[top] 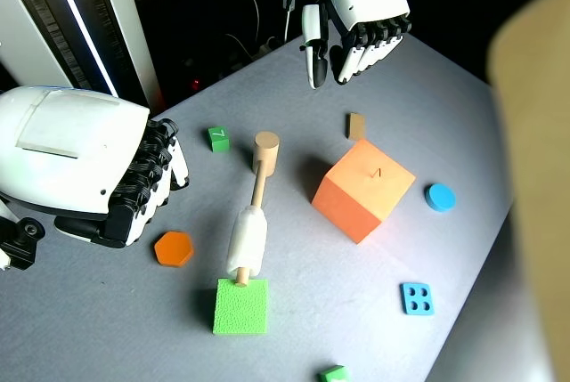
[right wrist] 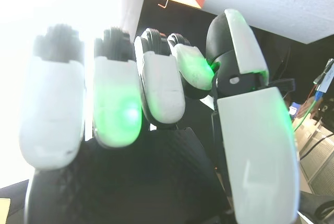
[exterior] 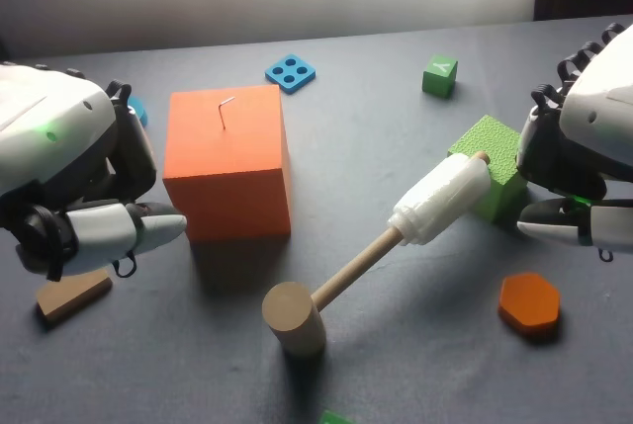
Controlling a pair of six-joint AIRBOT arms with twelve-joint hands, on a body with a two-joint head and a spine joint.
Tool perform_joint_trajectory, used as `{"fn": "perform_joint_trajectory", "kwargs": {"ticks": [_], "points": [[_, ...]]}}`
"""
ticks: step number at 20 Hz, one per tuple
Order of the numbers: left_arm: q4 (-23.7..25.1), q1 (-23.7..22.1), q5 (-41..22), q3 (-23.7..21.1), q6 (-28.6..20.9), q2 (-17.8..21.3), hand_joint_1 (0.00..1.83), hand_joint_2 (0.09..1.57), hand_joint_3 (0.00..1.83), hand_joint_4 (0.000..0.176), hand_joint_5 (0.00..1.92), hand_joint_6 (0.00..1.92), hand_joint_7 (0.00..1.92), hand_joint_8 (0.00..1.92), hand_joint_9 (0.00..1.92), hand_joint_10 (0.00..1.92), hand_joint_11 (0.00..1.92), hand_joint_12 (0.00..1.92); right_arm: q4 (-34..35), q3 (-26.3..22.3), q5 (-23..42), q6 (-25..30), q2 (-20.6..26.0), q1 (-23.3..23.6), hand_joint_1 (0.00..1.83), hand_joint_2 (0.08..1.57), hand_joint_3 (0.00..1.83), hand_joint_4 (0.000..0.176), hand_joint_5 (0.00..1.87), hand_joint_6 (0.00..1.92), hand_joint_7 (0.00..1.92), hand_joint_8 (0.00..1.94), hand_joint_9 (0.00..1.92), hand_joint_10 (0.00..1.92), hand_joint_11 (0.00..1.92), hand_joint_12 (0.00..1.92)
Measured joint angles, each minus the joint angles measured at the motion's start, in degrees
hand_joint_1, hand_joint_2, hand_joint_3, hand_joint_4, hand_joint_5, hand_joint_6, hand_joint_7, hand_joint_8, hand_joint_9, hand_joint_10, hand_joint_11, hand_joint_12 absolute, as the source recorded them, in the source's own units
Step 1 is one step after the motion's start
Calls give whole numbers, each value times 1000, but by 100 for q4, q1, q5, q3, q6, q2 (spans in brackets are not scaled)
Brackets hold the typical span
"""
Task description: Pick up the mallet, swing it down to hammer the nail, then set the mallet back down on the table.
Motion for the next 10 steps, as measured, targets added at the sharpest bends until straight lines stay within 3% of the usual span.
{"fn": "perform_joint_trajectory", "kwargs": {"ticks": [1, 2, 5, 7, 10], "points": [[-11, 0, -7, 9, 0, 0, 0, 1157, 155, 0, 0, 7, 0, 17, 0, 15, 0, 20, -2, 0, 11, -2, 0, -13, 35, 1121, 100, 0, 155, 61, 133, 58, 86, 67, 0, 302], [-9, 11, -15, 11, 24, 0, 0, 1216, 26, 0, 0, 0, 0, 0, 0, 0, 0, 0, -2, 2, 17, -35, 0, -15, 51, 1170, 8, 0, 180, 6, 165, 6, 128, 11, 0, 377], [-33, 76, 17, 20, 20, 0, 0, 1215, 23, 0, 0, 0, 0, 0, 0, 0, 0, 0, 11, 11, 63, -31, -13, -17, 53, 1170, 6, 0, 180, 5, 165, 5, 129, 9, 0, 381], [66, 81, -26, 55, -2, 0, 0, 1212, 17, 0, 1, 0, 3, 1, 2, 0, 0, 0, -105, 26, 179, -26, -13, -17, 187, 1141, 0, 0, 221, 6, 201, 5, 185, 10, 0, 563], [173, 160, 13, 72, -203, 0, 0, 1211, 11, 0, 0, 0, 0, 0, 0, 0, 0, 0, -1097, 173, 289, 660, -17, -192, 202, 1127, 0, 0, 199, 3, 190, 4, 173, 3, 0, 462]]}}
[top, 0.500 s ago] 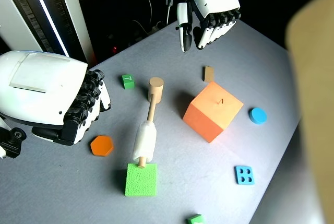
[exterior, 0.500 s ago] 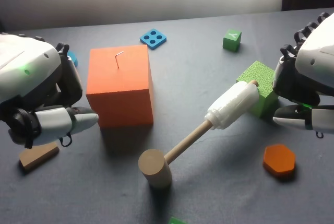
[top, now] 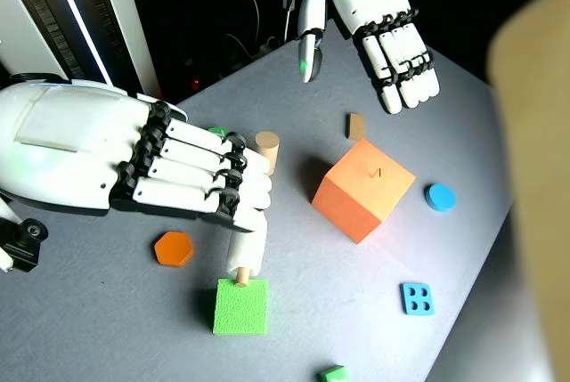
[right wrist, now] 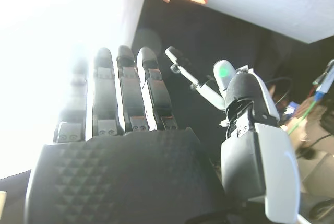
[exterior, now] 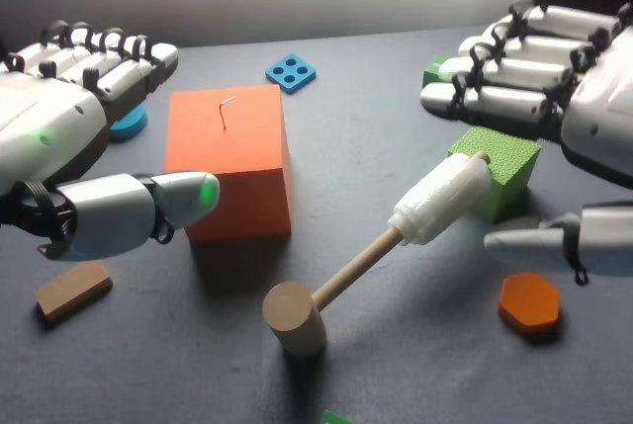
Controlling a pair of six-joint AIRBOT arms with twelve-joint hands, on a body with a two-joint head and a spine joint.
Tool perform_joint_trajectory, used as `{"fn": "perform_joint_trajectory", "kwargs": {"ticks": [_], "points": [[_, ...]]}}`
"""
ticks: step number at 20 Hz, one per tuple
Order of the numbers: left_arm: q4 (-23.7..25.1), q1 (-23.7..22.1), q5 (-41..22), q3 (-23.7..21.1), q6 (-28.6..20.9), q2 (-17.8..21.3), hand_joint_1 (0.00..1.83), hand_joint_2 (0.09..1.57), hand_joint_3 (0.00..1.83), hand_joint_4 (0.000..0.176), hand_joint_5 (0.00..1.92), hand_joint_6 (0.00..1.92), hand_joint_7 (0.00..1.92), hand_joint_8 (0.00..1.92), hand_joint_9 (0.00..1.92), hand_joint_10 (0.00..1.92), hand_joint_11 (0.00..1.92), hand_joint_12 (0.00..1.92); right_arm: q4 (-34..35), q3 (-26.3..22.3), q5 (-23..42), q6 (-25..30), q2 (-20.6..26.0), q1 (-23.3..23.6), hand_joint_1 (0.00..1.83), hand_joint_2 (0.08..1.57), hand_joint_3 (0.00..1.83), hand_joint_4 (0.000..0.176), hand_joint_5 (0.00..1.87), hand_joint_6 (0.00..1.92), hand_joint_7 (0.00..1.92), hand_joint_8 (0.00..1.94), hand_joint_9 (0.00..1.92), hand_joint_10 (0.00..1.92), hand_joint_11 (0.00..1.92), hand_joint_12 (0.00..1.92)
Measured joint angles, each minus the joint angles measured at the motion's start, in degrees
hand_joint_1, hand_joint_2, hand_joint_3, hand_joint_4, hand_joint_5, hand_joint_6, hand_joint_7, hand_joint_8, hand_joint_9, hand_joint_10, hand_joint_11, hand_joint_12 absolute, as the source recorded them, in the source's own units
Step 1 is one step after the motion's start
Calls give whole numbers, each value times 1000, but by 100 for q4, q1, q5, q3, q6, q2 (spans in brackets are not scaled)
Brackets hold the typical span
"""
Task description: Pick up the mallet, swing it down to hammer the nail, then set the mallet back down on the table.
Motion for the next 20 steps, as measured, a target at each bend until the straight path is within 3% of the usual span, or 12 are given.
{"fn": "perform_joint_trajectory", "kwargs": {"ticks": [4, 6, 8, 10, 14, 17, 20], "points": [[636, 280, 48, 55, -588, 0, 0, 1221, 12, 0, 0, 0, 7, 2, 1, 0, 0, 0, -415, 284, -264, 651, -164, 188, 560, 1082, 0, 0, 162, 2, 138, 1, 124, 1, 0, 387], [1215, 514, 103, 173, -1178, 0, 0, 1218, 9, 0, 10, 4, 14, 5, 0, 0, 0, 0, -393, 476, -1095, 750, -461, 538, 686, 1064, 0, 0, 89, 0, 73, 0, 66, 0, 0, 279], [1825, 728, 87, 315, -1836, 0, 0, 1214, 6, 0, 0, 0, 1, 0, 0, 0, 0, 0, -393, 634, -1569, 901, -756, 605, 856, 1004, 0, 0, 45, 0, 29, 0, 24, 0, 0, 131], [2452, 951, 111, 490, -2564, 0, 0, 1219, 7, 0, 0, 0, 0, 0, 0, 0, 0, 0, -391, 752, -2063, 994, -992, 776, 914, 983, 0, 0, 4, 0, 1, 0, 0, 0, 0, 14], [3814, 1209, 109, 903, -3818, 0, 0, 1228, 9, 0, 0, 0, 0, 0, 0, 0, 0, 0, -374, 905, -2494, 999, -1349, 1051, 1156, 954, 0, 0, 0, 0, 0, 0, 0, 0, 3, 1], [4350, 1325, 83, 1058, -4210, 0, 0, 1229, 8, 0, 3, 1, 12, 5, 11, 5, 0, 0, -367, 1141, -2874, 1180, -1692, 1202, 1263, 937, 0, 0, 0, 0, 0, 0, 0, 0, 6, 3], [4463, 1537, -149, 1244, -4481, -127, 0, 1233, 8, 0, 0, 0, 0, 0, 0, 0, 0, 0, -369, 1327, -3141, 1283, -1878, 1220, 1338, 962, 0, 0, 1, 0, 0, 0, 0, 0, 42, 22]]}}
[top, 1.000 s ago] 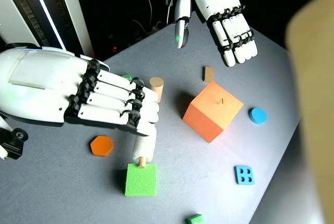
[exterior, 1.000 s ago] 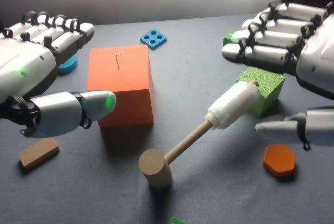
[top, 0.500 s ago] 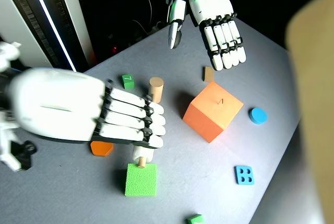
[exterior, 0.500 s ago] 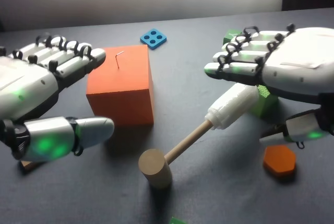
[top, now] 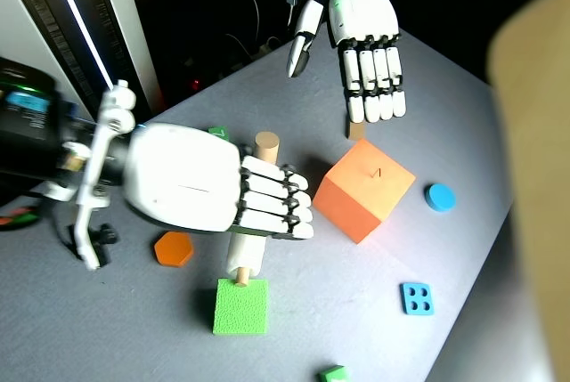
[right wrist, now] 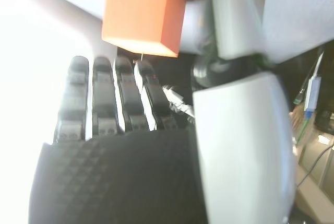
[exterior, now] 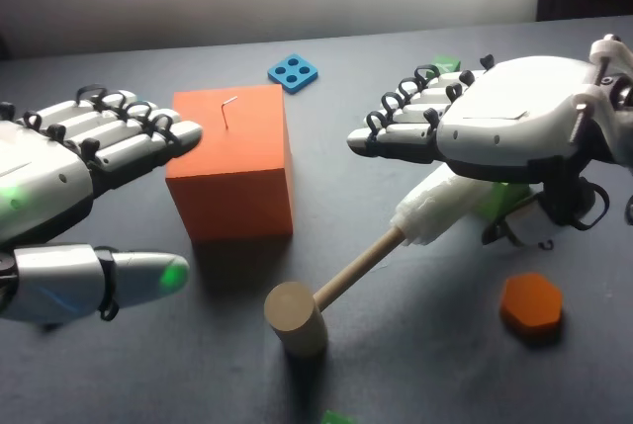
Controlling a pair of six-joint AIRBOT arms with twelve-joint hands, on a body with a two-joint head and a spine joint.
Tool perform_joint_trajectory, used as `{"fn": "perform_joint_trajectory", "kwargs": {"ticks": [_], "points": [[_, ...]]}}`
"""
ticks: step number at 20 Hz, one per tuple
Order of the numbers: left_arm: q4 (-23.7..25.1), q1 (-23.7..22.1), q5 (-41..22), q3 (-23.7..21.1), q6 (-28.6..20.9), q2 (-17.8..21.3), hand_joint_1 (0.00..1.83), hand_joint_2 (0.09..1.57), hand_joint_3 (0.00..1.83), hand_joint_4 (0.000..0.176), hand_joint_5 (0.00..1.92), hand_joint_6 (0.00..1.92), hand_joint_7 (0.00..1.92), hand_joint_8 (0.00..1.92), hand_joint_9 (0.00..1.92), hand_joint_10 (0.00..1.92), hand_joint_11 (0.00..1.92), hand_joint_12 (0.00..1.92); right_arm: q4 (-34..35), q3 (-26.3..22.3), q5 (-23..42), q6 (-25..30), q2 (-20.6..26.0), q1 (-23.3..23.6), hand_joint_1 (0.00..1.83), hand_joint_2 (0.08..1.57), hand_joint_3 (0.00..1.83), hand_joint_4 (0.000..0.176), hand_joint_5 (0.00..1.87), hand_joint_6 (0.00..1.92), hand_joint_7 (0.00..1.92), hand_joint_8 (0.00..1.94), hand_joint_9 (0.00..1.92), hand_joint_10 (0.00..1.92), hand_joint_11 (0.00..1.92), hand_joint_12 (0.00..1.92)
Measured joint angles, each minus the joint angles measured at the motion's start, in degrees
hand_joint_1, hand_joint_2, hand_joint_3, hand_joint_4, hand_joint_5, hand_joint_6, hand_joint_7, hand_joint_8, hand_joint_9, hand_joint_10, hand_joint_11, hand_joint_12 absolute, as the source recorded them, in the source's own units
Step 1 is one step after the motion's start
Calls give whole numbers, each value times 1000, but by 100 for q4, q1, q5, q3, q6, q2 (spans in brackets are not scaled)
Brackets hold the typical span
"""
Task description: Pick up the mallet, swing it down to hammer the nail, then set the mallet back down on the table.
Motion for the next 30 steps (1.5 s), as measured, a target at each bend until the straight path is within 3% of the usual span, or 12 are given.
{"fn": "perform_joint_trajectory", "kwargs": {"ticks": [4, 8, 12, 15, 24, 30], "points": [[208, 219, -455, 179, -227, -240, 0, 1229, 4, 0, 0, 0, 3, 0, 0, 0, 0, 0, 4, 199, -249, 22, -280, 4, 1385, 985, 7, 0, 2, 0, 0, 0, 0, 0, 32, 29], [463, 310, -525, 308, -387, -382, 0, 1235, 6, 0, 1, 0, 0, 0, 0, 0, 0, 0, 17, 538, -275, 162, -645, 4, 1330, 982, 4, 0, 0, 0, 0, 0, 0, 0, 24, 39], [555, 341, -551, 444, -402, -511, 0, 1231, 4, 0, 0, 0, 0, 0, 0, 0, 0, 0, 20, 876, -455, 376, -927, 2, 1332, 978, 1, 0, 0, 0, 0, 0, 0, 0, 0, 148], [581, 387, -496, 564, -402, -570, 0, 1233, 4, 0, 0, 0, 0, 0, 0, 0, 0, 0, 15, 1086, -584, 428, -1108, -42, 1340, 984, 2, 0, 0, 0, 0, 0, 0, 0, 0, 115], [656, 385, -275, 719, -308, -688, 0, 1214, 0, 0, 0, 0, 0, 0, 0, 0, 0, 0, 20, 1416, -643, 463, -1486, -232, 1348, 982, 0, 0, 51, 3, 0, 0, 0, 0, 0, 312], [640, 361, -227, 850, -251, -804, 0, 1232, 3, 0, 0, 0, 0, 0, 0, 0, 0, 0, 20, 1611, -640, 634, -1628, -350, 1318, 983, 0, 0, 41, 1, 0, 0, 0, 0, 0, 337]]}}
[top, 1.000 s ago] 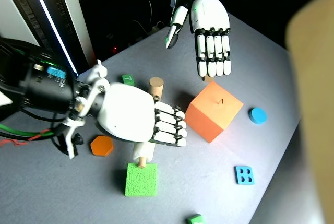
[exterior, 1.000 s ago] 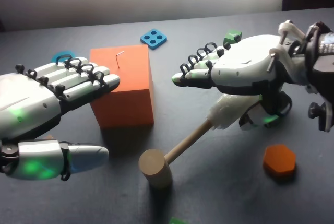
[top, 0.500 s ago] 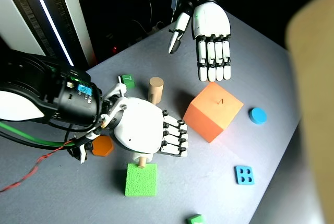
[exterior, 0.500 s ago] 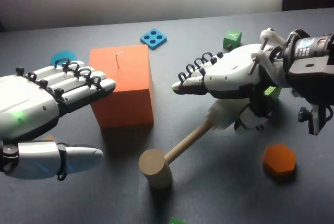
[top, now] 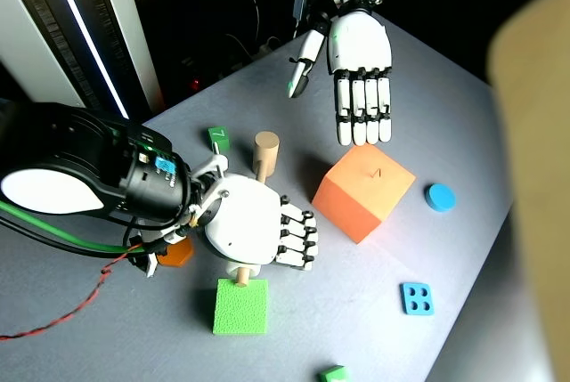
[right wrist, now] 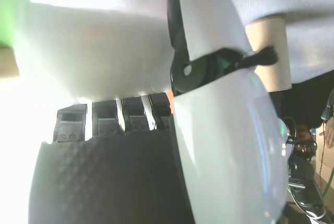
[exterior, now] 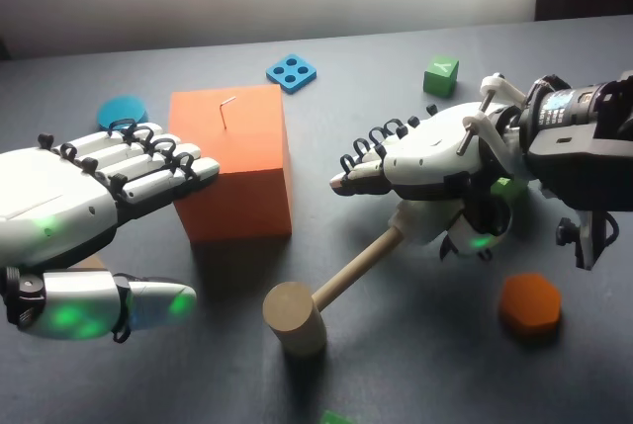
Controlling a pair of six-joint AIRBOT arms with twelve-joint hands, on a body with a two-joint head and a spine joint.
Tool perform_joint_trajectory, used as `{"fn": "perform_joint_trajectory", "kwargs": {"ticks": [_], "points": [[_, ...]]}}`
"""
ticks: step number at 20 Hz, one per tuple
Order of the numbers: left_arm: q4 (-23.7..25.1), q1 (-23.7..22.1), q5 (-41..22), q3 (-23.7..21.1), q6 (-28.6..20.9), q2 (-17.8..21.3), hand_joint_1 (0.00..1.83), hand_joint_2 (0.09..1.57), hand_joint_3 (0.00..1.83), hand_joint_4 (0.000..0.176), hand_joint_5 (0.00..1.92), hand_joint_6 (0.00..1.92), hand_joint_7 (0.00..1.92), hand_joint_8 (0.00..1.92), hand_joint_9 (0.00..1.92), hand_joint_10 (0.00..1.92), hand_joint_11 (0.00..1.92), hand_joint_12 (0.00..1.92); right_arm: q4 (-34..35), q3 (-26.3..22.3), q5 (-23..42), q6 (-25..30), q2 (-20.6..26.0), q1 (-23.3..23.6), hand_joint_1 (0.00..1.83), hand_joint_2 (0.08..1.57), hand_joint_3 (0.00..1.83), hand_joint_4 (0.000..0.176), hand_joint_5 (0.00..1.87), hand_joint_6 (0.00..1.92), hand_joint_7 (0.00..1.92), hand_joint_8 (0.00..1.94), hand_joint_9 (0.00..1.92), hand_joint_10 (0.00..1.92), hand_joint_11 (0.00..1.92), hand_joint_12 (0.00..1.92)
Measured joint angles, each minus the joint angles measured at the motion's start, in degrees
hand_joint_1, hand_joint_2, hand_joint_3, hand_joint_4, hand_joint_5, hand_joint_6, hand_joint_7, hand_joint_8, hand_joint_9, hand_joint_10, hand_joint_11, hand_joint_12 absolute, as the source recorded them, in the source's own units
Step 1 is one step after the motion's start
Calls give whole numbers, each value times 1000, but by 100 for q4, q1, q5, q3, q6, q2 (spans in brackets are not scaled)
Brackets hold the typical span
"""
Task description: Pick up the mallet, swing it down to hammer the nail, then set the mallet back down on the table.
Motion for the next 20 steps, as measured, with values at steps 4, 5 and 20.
{"fn": "perform_joint_trajectory", "kwargs": {"ticks": [4, 5, 20], "points": [[17, -28, 2, 79, 24, -70, 0, 1236, 3, 0, 0, 0, 0, 0, 0, 0, 0, 0, 2, 31, 2, 0, -66, -122, 1291, 968, 0, 0, 78, 8, 1, 0, 0, 0, 0, 428], [24, -31, -4, 94, 24, -70, 0, 1240, 5, 0, 0, 0, 0, 0, 0, 0, 0, 0, 2, 55, 9, 2, -74, -151, 1296, 957, 0, 0, 100, 9, 18, 3, 0, 0, 0, 481], [2, -42, -2, 304, 31, -284, 0, 1239, 2, 0, 49, 9, 27, 2, 5, 0, 1, 0, -4, 136, 136, -81, -92, -249, 1224, 1035, 3, 0, 183, 8, 163, 7, 133, 13, 0, 619]]}}
